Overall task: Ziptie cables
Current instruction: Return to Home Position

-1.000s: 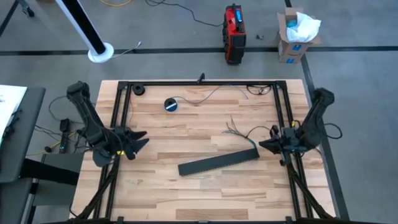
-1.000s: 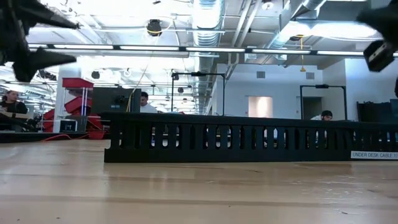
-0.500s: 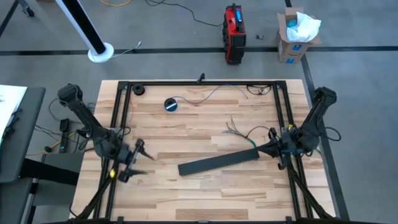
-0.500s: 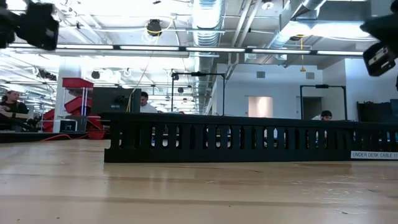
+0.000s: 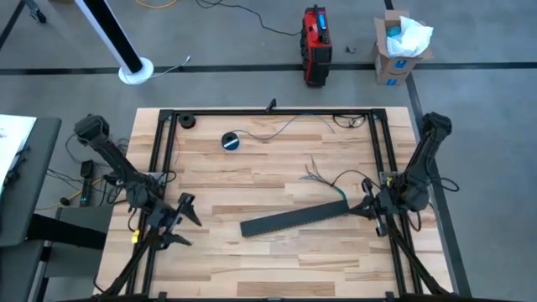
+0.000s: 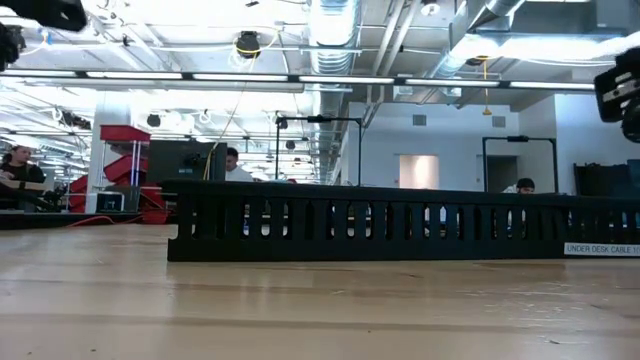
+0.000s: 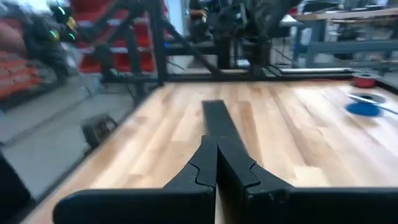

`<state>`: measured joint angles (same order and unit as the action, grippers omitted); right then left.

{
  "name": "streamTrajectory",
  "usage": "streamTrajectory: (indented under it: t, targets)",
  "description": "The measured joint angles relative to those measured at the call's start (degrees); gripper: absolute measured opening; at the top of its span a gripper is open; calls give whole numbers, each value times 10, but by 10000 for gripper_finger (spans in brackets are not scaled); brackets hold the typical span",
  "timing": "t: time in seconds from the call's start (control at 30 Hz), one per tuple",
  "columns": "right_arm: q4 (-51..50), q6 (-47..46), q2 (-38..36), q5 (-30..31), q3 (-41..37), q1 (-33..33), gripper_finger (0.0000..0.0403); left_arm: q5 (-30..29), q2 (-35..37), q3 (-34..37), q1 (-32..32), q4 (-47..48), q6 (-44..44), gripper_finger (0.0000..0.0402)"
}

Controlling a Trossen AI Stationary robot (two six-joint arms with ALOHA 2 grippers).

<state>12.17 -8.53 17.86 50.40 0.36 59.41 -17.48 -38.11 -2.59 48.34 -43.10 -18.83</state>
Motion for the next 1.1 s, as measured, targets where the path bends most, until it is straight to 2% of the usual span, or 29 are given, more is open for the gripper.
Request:
streamTrajectory:
  t: [0.1, 0.2, 0.3, 0.37, 0.47, 0.53, 0.6, 0.67, 0.77, 0.83, 0.9, 0.93, 1.03, 1.1]
  targets:
    - [-16, -7, 0, 59, 0, 11, 0, 0, 6, 0, -30, -12, 36, 288]
    - [5, -43, 0, 129, 0, 13, 0, 67, 23, -3, -57, -8, 49, 288]
    - [30, -76, -1, 140, 2, 13, 0, 132, 51, -20, -75, 32, 96, 288]
    - [40, -79, 0, 140, 10, 14, 0, 175, 87, -47, -79, 113, 130, 288]
    - [48, -66, -1, 142, 25, 14, 0, 219, 156, -127, -79, 316, 136, 288]
    - [45, -49, 0, 143, 28, 14, 0, 228, 199, -175, -71, 477, 133, 288]
    - [40, -13, -1, 143, 29, 20, 0, 210, 235, -198, -59, 552, 108, 288]
    - [25, 10, -1, 157, 21, 30, 0, 191, 274, -190, -45, 550, 56, 288]
    - [13, -15, -3, 166, 0, 51, 0, 167, 330, -133, -30, 528, 71, 288]
    - [-30, -75, -1, 175, 0, 67, 0, 155, 363, -60, -25, 446, 81, 288]
    - [-67, -125, 6, 203, 0, 83, 0, 150, 381, 15, -22, 322, 84, 288]
    - [-81, -144, 8, 216, 0, 93, 0, 142, 378, 17, -22, 314, 94, 288]
    - [-123, -191, 14, 244, 0, 125, 0, 110, 358, 14, -18, 394, 104, 288]
    - [-139, -207, 24, 281, 0, 149, 0, 105, 362, 18, -15, 386, 106, 288]
